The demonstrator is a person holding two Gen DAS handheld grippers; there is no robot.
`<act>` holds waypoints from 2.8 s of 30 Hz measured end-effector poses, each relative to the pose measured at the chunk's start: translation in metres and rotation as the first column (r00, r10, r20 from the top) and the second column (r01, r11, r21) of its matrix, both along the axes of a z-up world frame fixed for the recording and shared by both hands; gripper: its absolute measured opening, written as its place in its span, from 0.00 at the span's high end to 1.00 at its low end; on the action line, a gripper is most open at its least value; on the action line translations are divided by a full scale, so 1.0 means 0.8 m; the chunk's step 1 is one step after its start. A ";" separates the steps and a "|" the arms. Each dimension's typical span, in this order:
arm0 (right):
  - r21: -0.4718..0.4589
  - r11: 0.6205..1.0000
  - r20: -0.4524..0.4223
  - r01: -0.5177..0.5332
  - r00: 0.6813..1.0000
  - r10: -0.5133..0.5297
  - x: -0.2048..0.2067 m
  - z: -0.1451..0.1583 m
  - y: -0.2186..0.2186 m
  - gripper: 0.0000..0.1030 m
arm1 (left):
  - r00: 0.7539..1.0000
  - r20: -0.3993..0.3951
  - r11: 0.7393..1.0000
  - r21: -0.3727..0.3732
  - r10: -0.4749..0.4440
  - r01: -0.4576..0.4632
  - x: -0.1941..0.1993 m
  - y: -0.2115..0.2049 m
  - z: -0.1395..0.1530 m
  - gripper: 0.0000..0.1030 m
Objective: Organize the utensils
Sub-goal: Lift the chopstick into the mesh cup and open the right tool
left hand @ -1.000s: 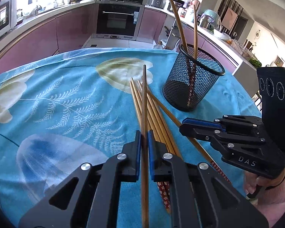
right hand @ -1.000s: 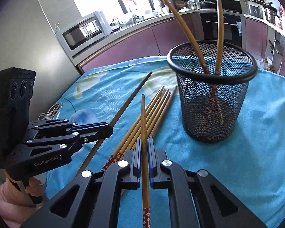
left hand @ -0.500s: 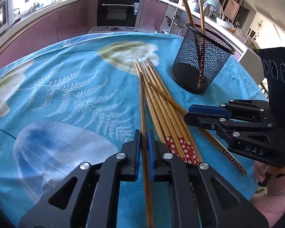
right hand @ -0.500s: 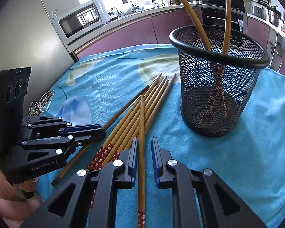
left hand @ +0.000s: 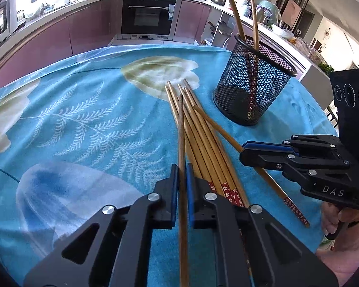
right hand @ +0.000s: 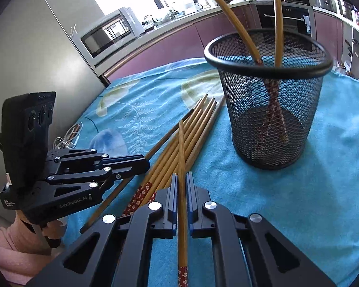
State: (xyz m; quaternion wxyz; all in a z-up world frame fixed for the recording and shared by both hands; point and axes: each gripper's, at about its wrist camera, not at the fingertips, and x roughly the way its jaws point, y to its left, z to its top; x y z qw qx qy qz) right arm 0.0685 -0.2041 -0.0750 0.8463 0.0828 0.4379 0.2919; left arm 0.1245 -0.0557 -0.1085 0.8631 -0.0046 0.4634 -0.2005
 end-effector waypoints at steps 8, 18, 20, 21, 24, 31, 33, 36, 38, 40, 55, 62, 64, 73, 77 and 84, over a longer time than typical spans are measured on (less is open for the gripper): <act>0.068 0.998 0.108 0.012 0.994 -0.019 -0.025 0.047 -0.029 0.94 | 0.996 0.090 0.997 -0.078 -0.013 0.020 -0.020 0.014 0.054 0.93; 0.141 0.989 0.227 0.036 0.972 -0.068 -0.046 0.100 -0.065 0.94 | 0.976 0.215 0.981 -0.176 -0.040 0.079 -0.051 0.022 0.130 0.93; 0.151 0.988 0.243 0.040 0.967 -0.076 -0.045 0.109 -0.070 0.94 | 0.972 0.233 0.977 -0.195 -0.040 0.087 -0.055 0.024 0.142 0.93; 0.155 0.987 0.252 0.043 0.964 -0.082 -0.045 0.113 -0.073 0.94 | 0.969 0.243 0.976 -0.201 -0.038 0.089 -0.057 0.024 0.148 0.93; 0.160 0.986 0.276 0.050 0.957 -0.094 -0.041 0.124 -0.078 0.94 | 0.963 0.268 0.970 -0.223 -0.032 0.094 -0.058 0.024 0.161 0.93; 0.165 0.984 0.341 0.073 0.931 -0.126 -0.033 0.155 -0.094 0.94 | 0.952 0.306 0.962 -0.256 -0.010 0.093 -0.039 0.011 0.185 0.93; 0.166 0.983 0.357 0.075 0.925 -0.131 -0.032 0.165 -0.098 0.94 | 0.949 0.314 0.958 -0.272 -0.006 0.096 -0.032 0.007 0.194 0.93; 0.156 0.984 0.389 0.081 0.911 -0.137 -0.029 0.180 -0.102 0.94 | 0.943 0.334 0.957 -0.274 0.001 0.096 -0.023 0.000 0.209 0.93; 0.151 0.985 0.409 0.089 0.901 -0.144 -0.028 0.189 -0.105 0.94 | 0.937 0.349 0.956 -0.277 0.005 0.098 -0.017 -0.005 0.220 0.93; 0.152 0.983 0.423 0.100 0.892 -0.156 -0.026 0.198 -0.110 0.94 | 0.932 0.362 0.954 -0.280 0.007 0.102 -0.013 -0.009 0.230 0.93; 0.169 0.970 0.460 0.173 0.857 -0.233 0.016 0.219 -0.133 0.94 | 0.913 0.408 0.966 -0.239 0.006 0.100 0.022 -0.056 0.262 0.93; 0.115 0.978 0.393 0.174 0.896 -0.206 0.038 0.189 -0.121 0.94 | 0.939 0.340 0.982 -0.155 -0.048 0.106 0.043 -0.084 0.225 0.93; 0.098 0.980 0.365 0.175 0.909 -0.199 0.042 0.179 -0.119 0.94 | 0.948 0.312 0.985 -0.135 -0.064 0.111 0.048 -0.090 0.213 0.93; 0.032 0.985 0.197 0.170 0.965 -0.173 0.078 0.132 -0.113 0.94 | 0.971 0.215 0.987 -0.100 -0.104 0.127 0.076 -0.104 0.169 0.93; 0.042 0.981 0.171 0.188 0.966 -0.192 0.091 0.126 -0.116 0.94 | 0.974 0.206 0.987 -0.109 -0.093 0.117 0.090 -0.105 0.162 0.93; 0.057 0.971 0.187 0.233 0.953 -0.239 0.094 0.125 -0.118 0.83 | 0.974 0.214 0.990 -0.104 -0.074 0.098 0.100 -0.100 0.154 0.90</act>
